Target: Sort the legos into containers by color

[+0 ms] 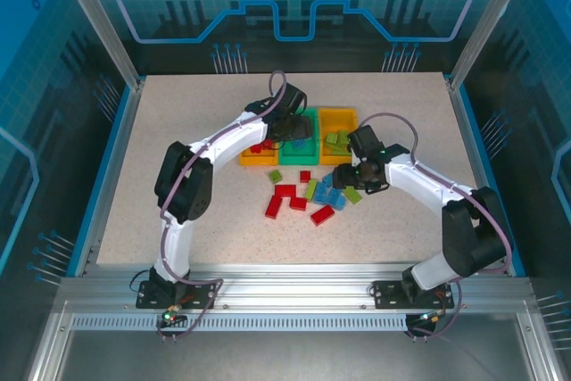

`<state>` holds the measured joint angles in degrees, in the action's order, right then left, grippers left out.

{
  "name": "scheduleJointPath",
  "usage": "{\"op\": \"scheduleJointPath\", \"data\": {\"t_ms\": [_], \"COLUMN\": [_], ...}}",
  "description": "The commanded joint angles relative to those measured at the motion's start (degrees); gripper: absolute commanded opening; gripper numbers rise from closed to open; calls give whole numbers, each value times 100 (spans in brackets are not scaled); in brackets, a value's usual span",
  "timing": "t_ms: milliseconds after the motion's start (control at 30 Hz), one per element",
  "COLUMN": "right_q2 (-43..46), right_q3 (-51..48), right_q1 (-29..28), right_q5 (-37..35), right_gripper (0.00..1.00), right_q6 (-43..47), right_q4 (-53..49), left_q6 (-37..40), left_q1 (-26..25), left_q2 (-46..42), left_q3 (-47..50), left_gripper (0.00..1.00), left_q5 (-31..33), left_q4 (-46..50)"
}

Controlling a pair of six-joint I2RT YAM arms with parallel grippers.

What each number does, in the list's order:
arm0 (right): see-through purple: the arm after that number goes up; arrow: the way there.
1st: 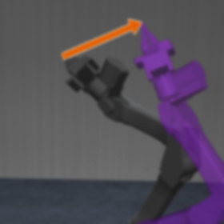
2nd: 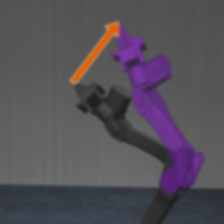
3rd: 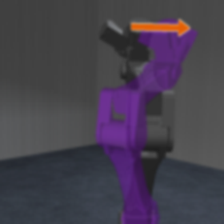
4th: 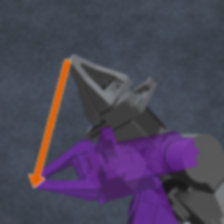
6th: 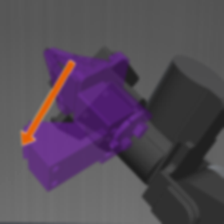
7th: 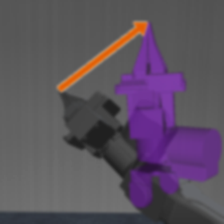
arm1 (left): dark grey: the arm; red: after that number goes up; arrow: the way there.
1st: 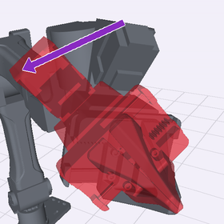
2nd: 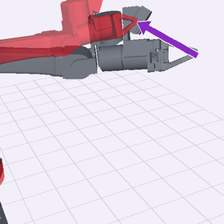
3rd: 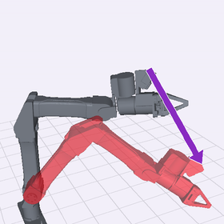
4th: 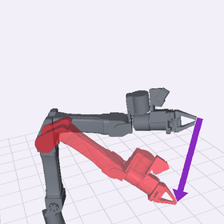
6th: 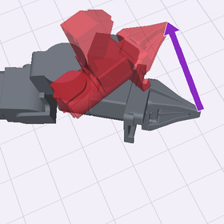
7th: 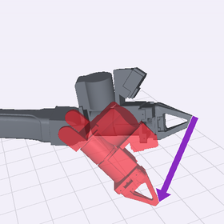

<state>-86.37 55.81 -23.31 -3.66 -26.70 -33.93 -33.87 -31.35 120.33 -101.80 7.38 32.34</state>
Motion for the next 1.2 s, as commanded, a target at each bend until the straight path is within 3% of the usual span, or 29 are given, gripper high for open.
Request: {"op": "scheduleJointPath", "data": {"t_ms": [0, 233, 400, 567, 700, 800, 900, 1167], "right_q2": [-138, -85, -64, -229, -509, -572, -626, -868], "right_q3": [-134, -482, -439, -21, 265, 226, 179, 194], "right_q1": [3, 37, 239, 332, 336, 259, 99, 51], "right_q5": [-152, -236, 72, 140, -57, 250, -184, -291], "right_gripper": [69, 64, 61, 66, 67, 68, 70, 70], "right_q6": [66, 247, 547, 1295, 1893, 2241, 2627, 3025], "right_q4": [-131, 10, -114, -651, -1133, -1023, -1041, -859], "left_q6": [158, 117, 136, 95, 18, -11, 13, -31], "left_q1": [29, 25, 26, 31, 31, 26, 26, 72], "left_q2": [248, 150, 58, -18, -223, -442, -714, -1469], "left_q3": [-181, -109, -87, -45, 158, 401, 634, 1470], "left_gripper": [68, 72, 84, 99, 99, 99, 99, 99], "left_q5": [-222, -382, -376, -399, -504, -553, -488, -423], "left_q4": [-39, -148, -96, -95, -254, -374, -416, -731]}}
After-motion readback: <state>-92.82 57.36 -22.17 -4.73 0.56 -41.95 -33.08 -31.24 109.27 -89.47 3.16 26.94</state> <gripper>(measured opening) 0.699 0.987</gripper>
